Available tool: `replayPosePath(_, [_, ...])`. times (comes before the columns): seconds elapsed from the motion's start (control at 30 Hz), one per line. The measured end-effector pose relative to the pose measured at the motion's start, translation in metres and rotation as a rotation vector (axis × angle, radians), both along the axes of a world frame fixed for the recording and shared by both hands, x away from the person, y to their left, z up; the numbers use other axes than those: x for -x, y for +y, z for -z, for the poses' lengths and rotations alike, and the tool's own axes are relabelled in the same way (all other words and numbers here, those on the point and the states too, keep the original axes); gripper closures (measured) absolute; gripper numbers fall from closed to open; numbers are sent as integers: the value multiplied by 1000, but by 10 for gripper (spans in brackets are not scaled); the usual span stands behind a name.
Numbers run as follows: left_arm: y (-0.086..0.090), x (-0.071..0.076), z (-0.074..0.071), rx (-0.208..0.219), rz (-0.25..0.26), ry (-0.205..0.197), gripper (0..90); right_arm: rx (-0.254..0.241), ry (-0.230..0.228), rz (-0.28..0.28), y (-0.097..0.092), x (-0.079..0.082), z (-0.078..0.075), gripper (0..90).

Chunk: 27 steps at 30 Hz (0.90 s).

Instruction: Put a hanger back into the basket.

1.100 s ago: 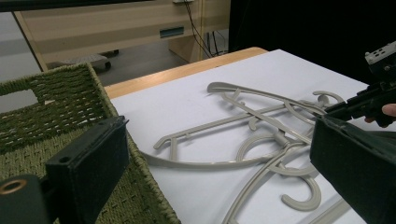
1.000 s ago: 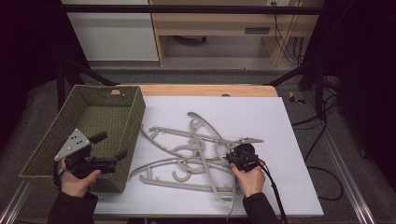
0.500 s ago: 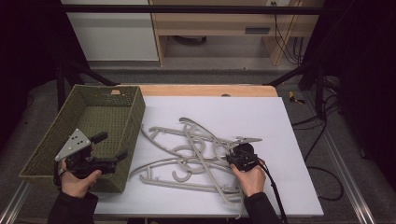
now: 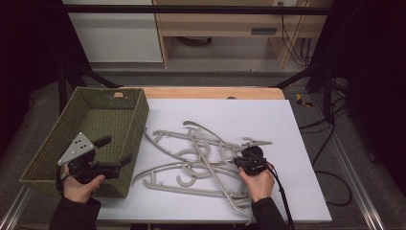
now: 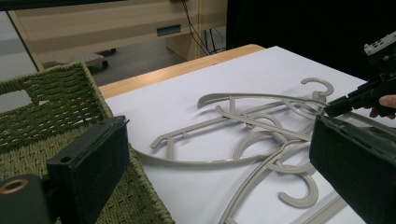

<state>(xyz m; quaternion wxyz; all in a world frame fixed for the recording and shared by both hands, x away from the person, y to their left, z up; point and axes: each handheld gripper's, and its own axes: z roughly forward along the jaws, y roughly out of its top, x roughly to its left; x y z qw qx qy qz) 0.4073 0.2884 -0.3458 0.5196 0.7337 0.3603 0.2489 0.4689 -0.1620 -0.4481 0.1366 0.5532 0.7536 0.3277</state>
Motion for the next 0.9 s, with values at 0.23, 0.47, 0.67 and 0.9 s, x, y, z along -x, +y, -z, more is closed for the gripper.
replayPosePath(0.23, [-1, 1, -1, 1, 5, 3, 50, -17, -55, -19, -5, 7, -17, 827])
replayPosePath(0.47, [-2, 5, -7, -2, 25, -5, 51, -28, -140, -117, -10, 14, -43, 826])
replayPosePath(0.67, [-7, 12, -16, -3, 66, 0, 51, -35, -191, -330, -10, 27, -68, 826])
replayPosePath(0.9, [-26, 20, -24, -46, 149, 21, 52, -2, -200, -524, 1, 33, -74, 826])
